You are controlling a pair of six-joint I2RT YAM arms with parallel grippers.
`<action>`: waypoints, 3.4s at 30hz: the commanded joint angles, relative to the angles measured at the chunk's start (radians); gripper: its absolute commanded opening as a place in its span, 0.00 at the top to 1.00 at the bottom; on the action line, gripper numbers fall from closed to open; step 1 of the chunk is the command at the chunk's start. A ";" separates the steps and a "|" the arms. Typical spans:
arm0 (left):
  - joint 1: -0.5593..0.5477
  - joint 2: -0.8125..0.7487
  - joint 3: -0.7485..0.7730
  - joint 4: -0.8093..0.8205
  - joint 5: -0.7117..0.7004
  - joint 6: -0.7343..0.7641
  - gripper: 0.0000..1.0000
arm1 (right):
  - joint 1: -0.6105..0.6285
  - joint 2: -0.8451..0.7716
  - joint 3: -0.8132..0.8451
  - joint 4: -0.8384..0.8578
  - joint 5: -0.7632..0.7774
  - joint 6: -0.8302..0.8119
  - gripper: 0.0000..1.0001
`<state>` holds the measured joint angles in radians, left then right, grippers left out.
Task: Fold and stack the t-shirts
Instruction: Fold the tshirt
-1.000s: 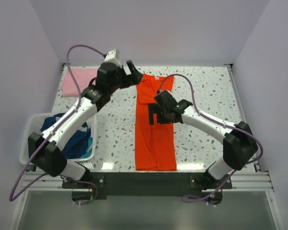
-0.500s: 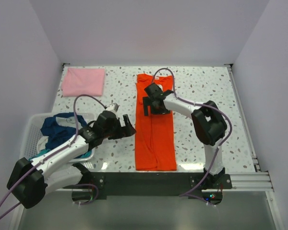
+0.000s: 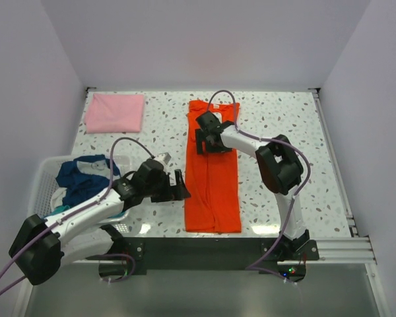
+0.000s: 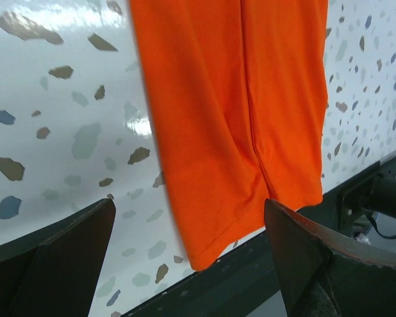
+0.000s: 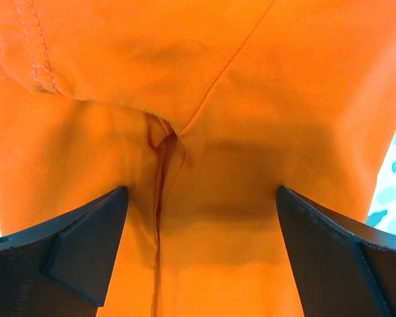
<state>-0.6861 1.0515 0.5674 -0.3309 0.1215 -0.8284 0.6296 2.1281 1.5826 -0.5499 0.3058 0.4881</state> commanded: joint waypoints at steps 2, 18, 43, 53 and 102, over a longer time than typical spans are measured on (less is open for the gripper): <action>-0.061 0.027 -0.021 0.029 0.064 -0.031 0.00 | -0.018 0.046 0.048 0.034 0.047 0.004 0.01; -0.282 0.047 -0.050 -0.030 0.006 -0.136 0.14 | -0.005 -0.422 -0.226 0.011 -0.145 0.072 0.01; -0.336 0.249 -0.090 0.148 0.036 -0.156 0.97 | 0.074 -1.007 -0.915 -0.074 -0.220 0.283 0.01; -0.366 0.177 -0.142 0.107 0.041 -0.181 1.00 | 0.206 -1.077 -0.958 -0.231 -0.234 0.374 0.01; -0.377 0.079 0.015 0.043 -0.118 -0.098 1.00 | 0.220 -1.217 -0.960 -0.133 -0.353 0.391 1.00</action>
<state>-1.0882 1.1110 0.4965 -0.2604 0.0807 -0.9890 0.8459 0.8982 0.5362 -0.6392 -0.1390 0.9310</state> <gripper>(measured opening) 0.030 0.024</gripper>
